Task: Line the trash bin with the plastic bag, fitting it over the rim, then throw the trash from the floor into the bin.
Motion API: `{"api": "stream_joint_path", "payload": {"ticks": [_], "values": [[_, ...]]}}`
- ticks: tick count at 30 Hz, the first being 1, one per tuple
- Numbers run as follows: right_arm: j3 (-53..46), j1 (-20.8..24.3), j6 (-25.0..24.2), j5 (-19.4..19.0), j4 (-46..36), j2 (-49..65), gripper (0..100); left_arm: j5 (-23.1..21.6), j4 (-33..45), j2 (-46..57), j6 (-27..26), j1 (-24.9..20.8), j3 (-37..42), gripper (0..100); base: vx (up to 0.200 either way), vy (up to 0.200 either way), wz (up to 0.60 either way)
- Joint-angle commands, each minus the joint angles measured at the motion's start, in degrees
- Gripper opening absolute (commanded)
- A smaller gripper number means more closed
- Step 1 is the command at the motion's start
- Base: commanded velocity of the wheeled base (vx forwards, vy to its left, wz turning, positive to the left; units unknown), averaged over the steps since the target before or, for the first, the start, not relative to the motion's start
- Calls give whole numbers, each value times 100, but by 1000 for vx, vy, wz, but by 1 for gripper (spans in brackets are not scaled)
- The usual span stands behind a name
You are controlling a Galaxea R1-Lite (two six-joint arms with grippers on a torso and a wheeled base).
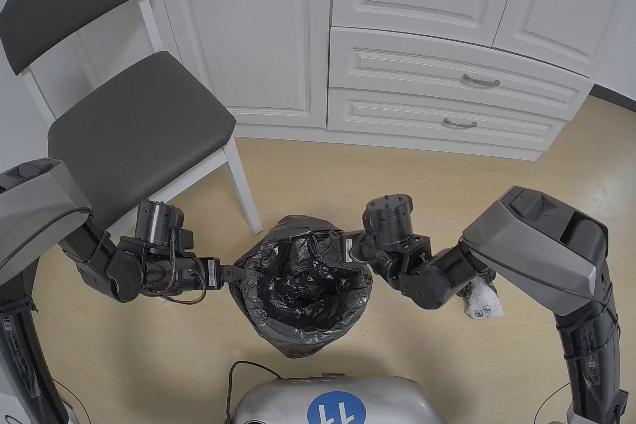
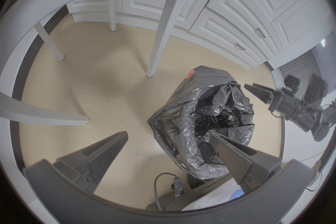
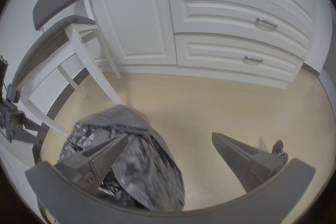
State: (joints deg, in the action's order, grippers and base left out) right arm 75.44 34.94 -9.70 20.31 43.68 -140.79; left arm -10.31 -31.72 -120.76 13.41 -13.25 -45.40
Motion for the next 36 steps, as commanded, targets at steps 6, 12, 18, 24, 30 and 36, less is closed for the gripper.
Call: {"api": "stream_joint_path", "payload": {"ticks": [6, 12, 18, 24, 30, 36], "values": [[1544, 347, 663, -1, -1204, -713, 100, 100, -150, -62, 21, -20, 75, 100, 0, 0, 0], [1536, 417, 672, 17, -1248, -739, 100, 108, -185, -114, 13, -11, 84, 100, 0, 0, 0], [1641, 400, 777, 61, -1169, -924, 100, 108, -185, -106, 13, 7, 75, 100, 0, 0, 0], [2283, 347, 751, 219, -1169, -1126, 100, 108, -238, -106, 13, 16, 84, 100, 0, 0, 0], [2467, 285, 786, 228, -1213, -1021, 100, 302, -282, -150, -5, 7, 84, 100, 0, 0, 0], [2924, 101, 900, 228, -1230, -1223, 100, 319, -388, -194, -5, 7, 93, 100, 0, 0, 0]]}}
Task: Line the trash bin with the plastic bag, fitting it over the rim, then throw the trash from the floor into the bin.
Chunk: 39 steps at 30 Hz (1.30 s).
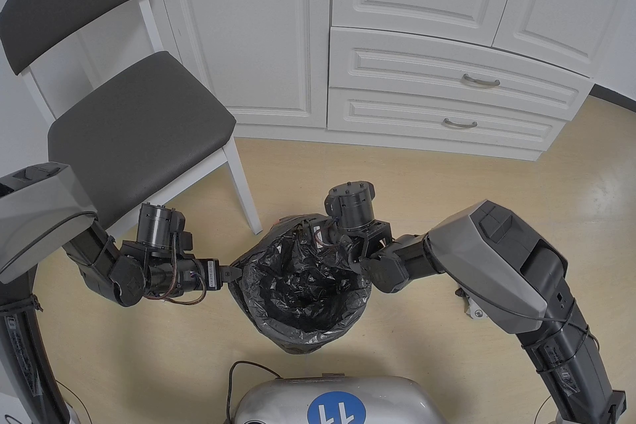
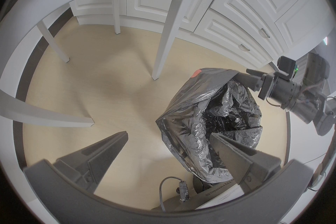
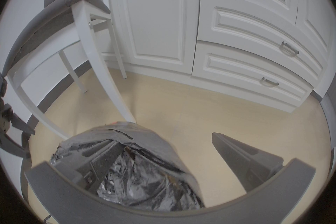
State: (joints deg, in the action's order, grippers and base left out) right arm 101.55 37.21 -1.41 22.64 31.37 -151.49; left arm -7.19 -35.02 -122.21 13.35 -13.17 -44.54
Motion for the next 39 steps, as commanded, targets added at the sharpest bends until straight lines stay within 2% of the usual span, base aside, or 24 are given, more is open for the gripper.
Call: {"api": "stream_joint_path", "payload": {"ticks": [1, 8, 13, 22, 27, 31, 39], "values": [[401, -135, 80, -5, 1, -188, 100, 7, -66, -48, 1, -2, 7, 100, 0, 0, 0], [796, -143, 97, -5, -34, -284, 100, 7, -66, -66, 1, -2, 7, 100, 0, 0, 0], [1304, -135, 115, -31, -377, -662, 100, 7, -66, -128, 1, -2, -2, 100, 0, 0, 0], [1304, -143, 97, -181, -482, -1005, 100, 42, -75, -145, 10, -2, -19, 100, 0, 0, 0], [1304, -187, 80, -172, -561, -820, 100, 42, -92, -163, 10, -2, -19, 100, 0, 0, 0], [1304, -179, 62, -172, -1177, -363, 100, 51, -233, -215, 10, -2, -2, 100, 0, 0, 0], [1304, -231, 45, -181, -1221, -390, 100, 86, -251, -286, 19, 7, -10, 100, 0, 0, 0]]}}
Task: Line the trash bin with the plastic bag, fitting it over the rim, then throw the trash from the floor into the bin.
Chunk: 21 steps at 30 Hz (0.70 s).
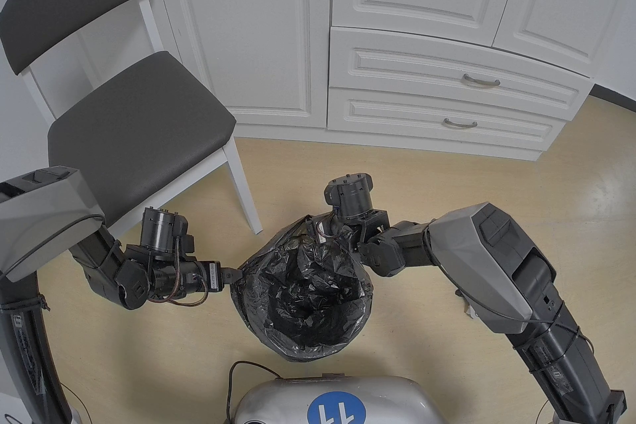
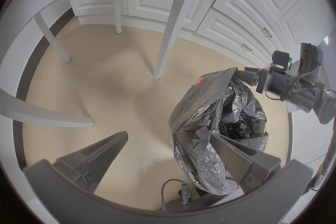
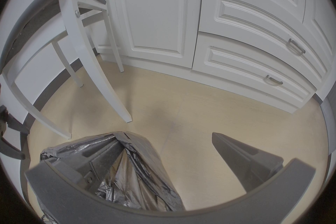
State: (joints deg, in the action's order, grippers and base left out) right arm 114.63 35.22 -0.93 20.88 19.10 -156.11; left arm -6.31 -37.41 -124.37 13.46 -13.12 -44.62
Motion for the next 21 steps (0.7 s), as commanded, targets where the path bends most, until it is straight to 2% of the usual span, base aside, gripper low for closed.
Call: {"api": "stream_joint_path", "payload": {"ticks": [1, 6, 10, 16, 21], "values": [[-4, -41, -4, -5, 15, 55, 100, -1, -12, -105, 8, 2, -21, 100, 0, 0, 0], [-4, -112, -118, -23, 15, -104, 100, 95, -135, -483, 16, -7, -135, 100, 0, 0, 0], [-4, -252, -171, -67, 6, -183, 100, 508, -363, -1010, 60, 11, -425, 100, 0, 0, 0], [-4, -323, -189, -93, -47, -191, 100, 631, -363, -1371, 69, 2, -671, 100, 0, 0, 0], [-4, -472, -215, -322, -170, -209, 100, 1150, -390, -1705, 245, -42, -1067, 100, 0, 0, 0]]}}
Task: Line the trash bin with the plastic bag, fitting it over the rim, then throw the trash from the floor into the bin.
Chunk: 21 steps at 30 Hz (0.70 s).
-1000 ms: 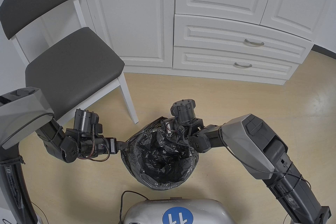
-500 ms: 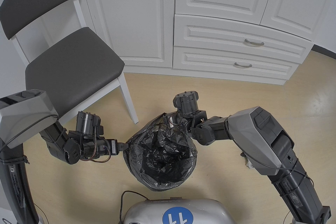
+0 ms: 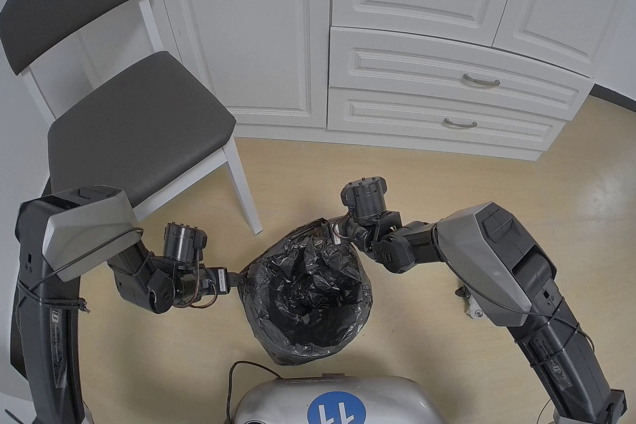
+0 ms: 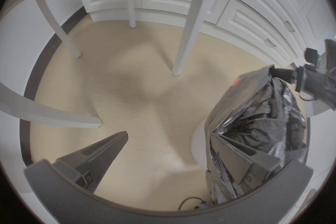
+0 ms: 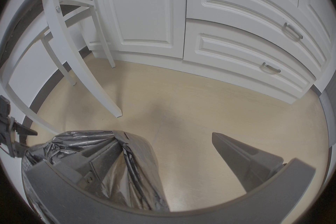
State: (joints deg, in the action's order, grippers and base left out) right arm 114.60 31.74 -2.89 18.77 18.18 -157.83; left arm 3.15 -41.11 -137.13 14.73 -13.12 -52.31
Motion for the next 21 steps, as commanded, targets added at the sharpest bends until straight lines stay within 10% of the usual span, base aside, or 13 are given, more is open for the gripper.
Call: {"api": "stream_joint_path", "payload": {"ticks": [1, 21], "values": [[-1, -125, -19, -111, -77, -37, 100, 204, -20, -428, 118, -42, -297, 100, 0, 0, 0], [-1, -476, -783, -700, -781, -239, 100, 362, 68, -622, 206, -103, -420, 100, 0, 0, 0]]}}
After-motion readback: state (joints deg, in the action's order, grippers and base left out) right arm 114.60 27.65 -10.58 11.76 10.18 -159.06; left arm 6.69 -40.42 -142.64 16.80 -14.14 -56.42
